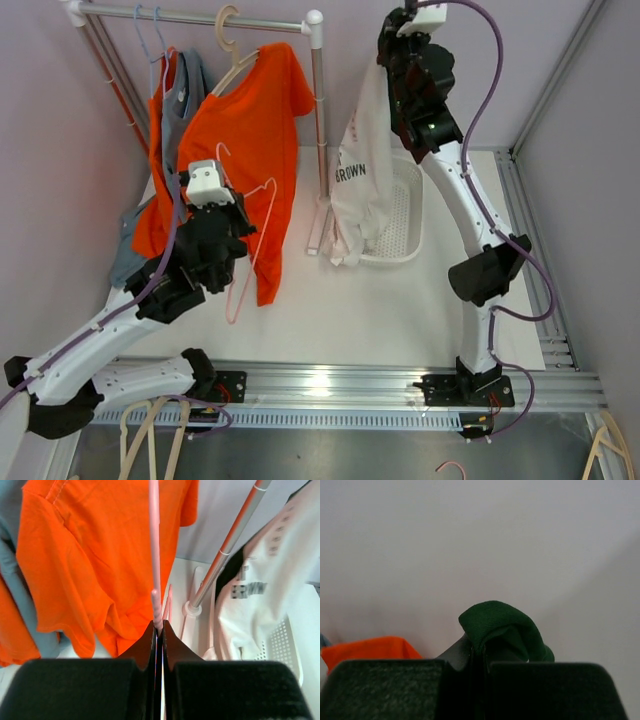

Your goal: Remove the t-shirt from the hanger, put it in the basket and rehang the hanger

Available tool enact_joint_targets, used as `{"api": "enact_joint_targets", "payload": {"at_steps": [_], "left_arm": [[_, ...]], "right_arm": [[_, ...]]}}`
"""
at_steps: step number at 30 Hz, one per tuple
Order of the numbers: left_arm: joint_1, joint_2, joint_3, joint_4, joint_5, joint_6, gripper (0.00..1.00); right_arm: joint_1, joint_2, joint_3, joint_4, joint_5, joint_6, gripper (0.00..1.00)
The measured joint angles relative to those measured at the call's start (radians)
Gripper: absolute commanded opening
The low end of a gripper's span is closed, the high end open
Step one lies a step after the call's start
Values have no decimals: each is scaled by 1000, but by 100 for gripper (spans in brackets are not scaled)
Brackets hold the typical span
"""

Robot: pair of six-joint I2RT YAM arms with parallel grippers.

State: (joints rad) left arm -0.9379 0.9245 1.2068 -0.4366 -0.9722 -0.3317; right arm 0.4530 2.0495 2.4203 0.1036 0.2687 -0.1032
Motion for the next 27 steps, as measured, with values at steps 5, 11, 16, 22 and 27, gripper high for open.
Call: {"api": "enact_joint_targets", "payload": {"at_steps": [5, 11, 16, 22, 27], "left_arm": [[51, 17, -10, 67, 68, 24, 1], [112, 76, 37, 163, 129, 97, 1], [174, 159, 135, 241, 208, 179, 1], [258, 264, 253, 295, 346, 235, 1], [285, 362, 351, 324, 406, 292, 1]], "right_arm": [[2, -101, -285, -89, 23, 68, 0], [-6, -132, -596, -320, -24, 305, 0], [-3, -121, -904, -463, -48, 440, 0], [-19, 99, -737, -660, -103, 469, 0], [-32, 40, -844, -602, -119, 490, 54]]}}
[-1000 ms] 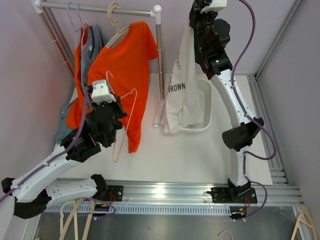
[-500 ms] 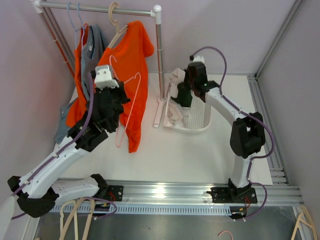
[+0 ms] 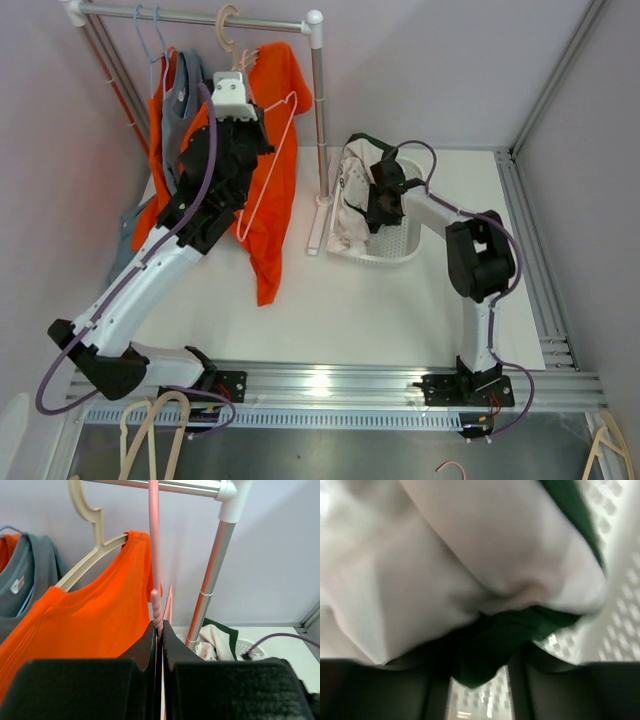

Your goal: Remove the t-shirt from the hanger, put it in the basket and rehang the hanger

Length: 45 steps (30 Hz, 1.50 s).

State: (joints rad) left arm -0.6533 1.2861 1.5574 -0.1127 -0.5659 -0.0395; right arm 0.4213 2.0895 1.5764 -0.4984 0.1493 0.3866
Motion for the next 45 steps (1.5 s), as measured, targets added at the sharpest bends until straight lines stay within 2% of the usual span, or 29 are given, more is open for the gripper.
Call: {"api": "enact_joint_targets", "payload": {"at_steps": [2, 3, 4, 5, 6, 7, 8, 14, 20, 24, 28, 38, 42, 45], "left_arm": [[6, 33, 30, 2, 23, 24, 1], [10, 48, 46, 0, 33, 33, 1], [15, 67, 68, -3, 45, 42, 1], [21, 88, 98, -7, 54, 49, 1], [27, 107, 124, -7, 61, 57, 1], [32, 124, 148, -9, 69, 63, 1], [37, 139, 170, -6, 75, 71, 1], [66, 246, 315, -6, 103, 113, 1], [115, 386, 425, 20, 136, 151, 1], [148, 547, 612, -9, 172, 165, 1], [175, 660, 747, -32, 208, 175, 1], [209, 685, 750, -54, 260, 144, 2], [209, 650, 634, -41, 282, 108, 22], [209, 606, 525, -43, 302, 72, 29]], "right_arm": [[-2, -67, -50, -21, 23, 2, 58], [-2, -91, -50, -31, 39, 2, 69], [-2, -115, -37, -46, 58, 0, 74], [-2, -132, -11, -69, 77, -1, 75], [-2, -146, 29, -98, 100, -10, 86], [-2, -158, 71, -117, 119, -16, 91], [-2, -173, 107, -127, 136, -22, 99], [4, -395, 137, -140, 195, -52, 99], [15, -686, 24, -95, 190, -68, 100], [29, -835, -62, -66, 174, -77, 99], [34, -891, -79, -60, 162, -90, 100], [34, -929, -168, -51, 140, -100, 99], [34, -932, -172, -50, 130, -100, 100], [34, -933, -172, -49, 126, -99, 100]]}}
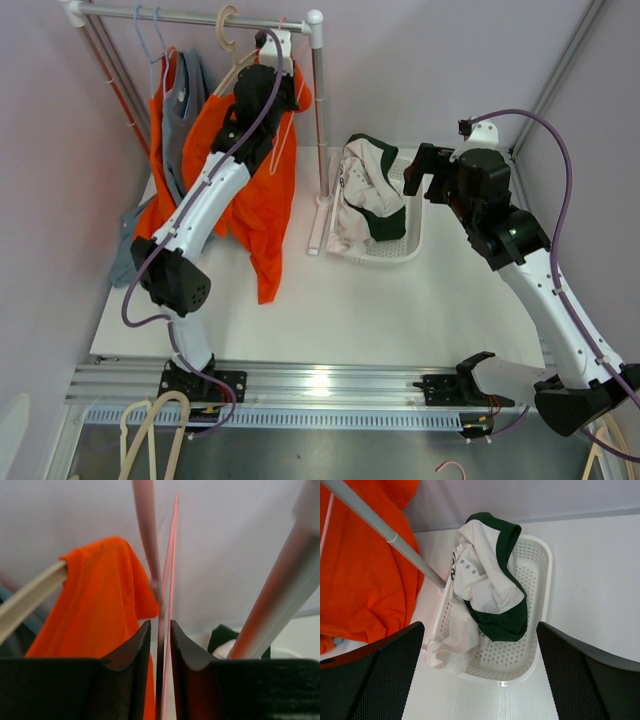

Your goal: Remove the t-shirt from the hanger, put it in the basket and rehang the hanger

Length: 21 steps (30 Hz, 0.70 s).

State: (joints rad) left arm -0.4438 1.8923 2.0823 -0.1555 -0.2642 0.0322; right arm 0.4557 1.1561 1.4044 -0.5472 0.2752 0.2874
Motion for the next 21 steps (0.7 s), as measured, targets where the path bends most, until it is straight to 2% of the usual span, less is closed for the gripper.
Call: {"api": "enact_joint_targets", "payload": {"at_steps": [2, 3, 5, 6, 8, 9, 12, 17, 21], "left_arm": [[0, -45, -79, 3, 12, -19, 31], [0, -68, -110, 6, 19, -28, 37], [0, -120, -157, 7, 32, -40, 43], [0, -145, -171, 10, 37, -44, 50], [0, -197, -183, 12, 43, -49, 55], [0, -228, -185, 12, 47, -52, 63], [0, -315, -185, 23, 57, -50, 74], [8, -437, -194, 80, 68, -2, 84], [96, -432, -140, 76, 163, 13, 84]], "right_arm": [[0, -2, -4, 5, -4, 0, 99], [1, -3, -8, 7, -5, 0, 99], [1, -4, -16, 7, -10, 0, 99], [1, -4, -18, 7, -12, 0, 100], [1, -4, -25, 8, -16, 0, 99], [1, -4, -28, 9, -19, 0, 100], [1, -4, -36, 16, -28, 2, 100], [2, -4, -42, 28, -47, 9, 100], [2, -4, -43, 31, -66, 12, 99]]}}
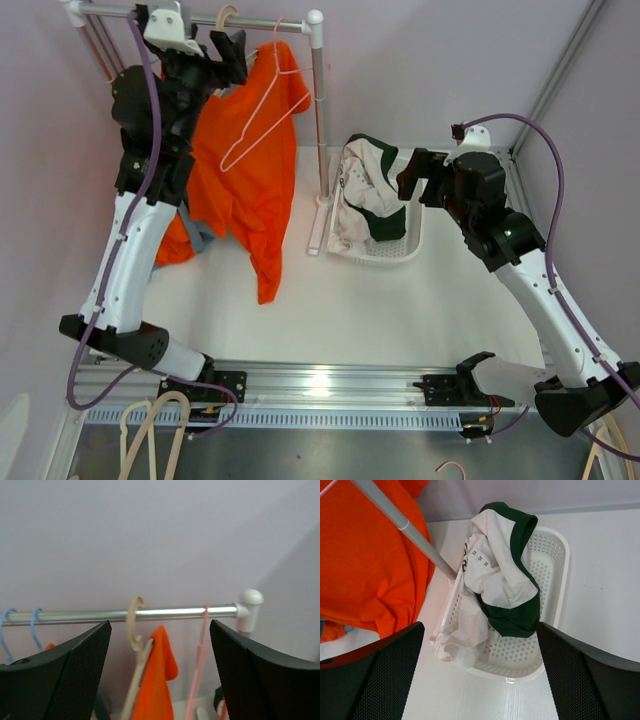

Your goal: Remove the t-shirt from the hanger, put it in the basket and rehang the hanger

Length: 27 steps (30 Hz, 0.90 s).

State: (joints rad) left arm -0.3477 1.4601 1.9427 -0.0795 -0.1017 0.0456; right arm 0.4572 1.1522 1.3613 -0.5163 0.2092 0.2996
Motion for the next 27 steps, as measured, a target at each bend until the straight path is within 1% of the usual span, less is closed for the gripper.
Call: {"api": "enact_joint_targets", "payload": {"at_steps": [2, 3, 4, 6, 8, 13, 16, 19, 20, 22, 23, 27], "left_arm": [[70, 42, 56, -15, 57, -22, 87], [104, 60, 71, -23, 85, -30, 92], [136, 79, 78, -35, 108, -39, 94], [176, 112, 79, -59, 145, -46, 96], [190, 150, 89, -94, 179, -46, 96], [194, 264, 175, -175, 257, -45, 94], [198, 300, 195, -199, 279, -46, 91], [201, 332, 229, -216, 279, -48, 86], [201, 342, 239, -216, 271, -48, 80], [202, 354, 249, -217, 262, -51, 74], [202, 360, 254, -219, 257, -53, 65], [203, 388, 289, -223, 239, -57, 64]], "right_arm": [[0, 0, 0, 1, -9, 0, 99], [0, -1, 0, 1, -11, 0, 99], [0, -2, 0, 1, -14, 0, 99], [0, -6, 0, 1, -16, 0, 99], [0, -11, 0, 3, -16, -1, 100], [0, -16, 0, 5, -19, -2, 99], [0, -16, 0, 5, -20, -2, 100], [0, -16, 0, 5, -22, -4, 99], [0, -16, 0, 5, -21, -5, 100], [0, -16, 0, 5, -21, -5, 99], [0, -16, 0, 5, -21, -5, 100], [0, -16, 0, 5, -21, -5, 100]]}}
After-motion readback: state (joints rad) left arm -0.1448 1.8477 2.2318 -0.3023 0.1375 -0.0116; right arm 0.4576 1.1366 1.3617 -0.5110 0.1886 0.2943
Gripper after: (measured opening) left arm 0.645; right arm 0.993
